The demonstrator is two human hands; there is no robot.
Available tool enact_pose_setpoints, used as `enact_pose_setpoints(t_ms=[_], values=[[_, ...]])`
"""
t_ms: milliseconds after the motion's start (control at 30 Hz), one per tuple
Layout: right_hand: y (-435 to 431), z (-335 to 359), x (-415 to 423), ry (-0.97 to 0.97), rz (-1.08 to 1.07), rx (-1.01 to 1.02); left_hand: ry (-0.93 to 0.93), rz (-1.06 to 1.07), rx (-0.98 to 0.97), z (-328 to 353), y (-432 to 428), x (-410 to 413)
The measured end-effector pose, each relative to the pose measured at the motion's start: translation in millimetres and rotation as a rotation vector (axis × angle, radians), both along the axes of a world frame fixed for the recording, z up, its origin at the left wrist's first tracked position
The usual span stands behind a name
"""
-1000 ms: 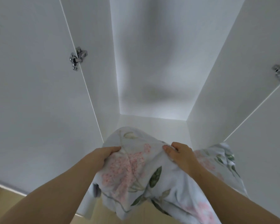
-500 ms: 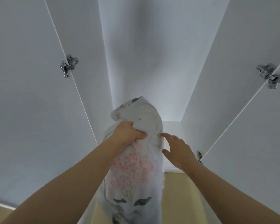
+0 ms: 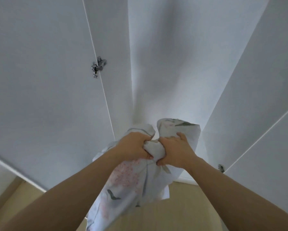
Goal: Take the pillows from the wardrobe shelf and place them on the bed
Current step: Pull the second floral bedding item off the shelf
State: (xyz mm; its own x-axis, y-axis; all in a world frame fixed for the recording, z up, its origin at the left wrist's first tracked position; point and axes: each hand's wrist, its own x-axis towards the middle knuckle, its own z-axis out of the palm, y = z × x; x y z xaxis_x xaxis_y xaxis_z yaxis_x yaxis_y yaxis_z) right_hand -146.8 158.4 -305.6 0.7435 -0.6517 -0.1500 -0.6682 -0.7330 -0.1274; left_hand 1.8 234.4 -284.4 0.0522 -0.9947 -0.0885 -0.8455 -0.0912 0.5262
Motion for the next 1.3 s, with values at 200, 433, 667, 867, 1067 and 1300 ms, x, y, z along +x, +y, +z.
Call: enact_pose_setpoints(t_ms=[200,433,667,867,1067,1300], values=[[29.9,-22.6,24.3,0.035,0.110,0.213,-0.120,0.127,0.073,-25.4,42.8,13.7],[66.3,-45.5,47.1,0.062,0.140,0.387,-0.078,0.403,-0.026,-60.2,104.3,23.8],[87.6,-55.3,64.3,0.103,0.221,0.457,0.216,1.307,-0.568,-49.0,170.9,40.7],[105.1,-56.2,80.4,0.089,0.276,0.477,0.547,1.582,-0.659,-45.3,193.0,71.0],[110.1,-56.1,80.9,0.110,0.240,0.483,0.626,1.386,-0.506,-44.8,202.8,82.0],[107.2,-61.4,54.5,0.158,0.170,0.534,0.450,1.376,-0.391,-53.0,189.3,68.0]])
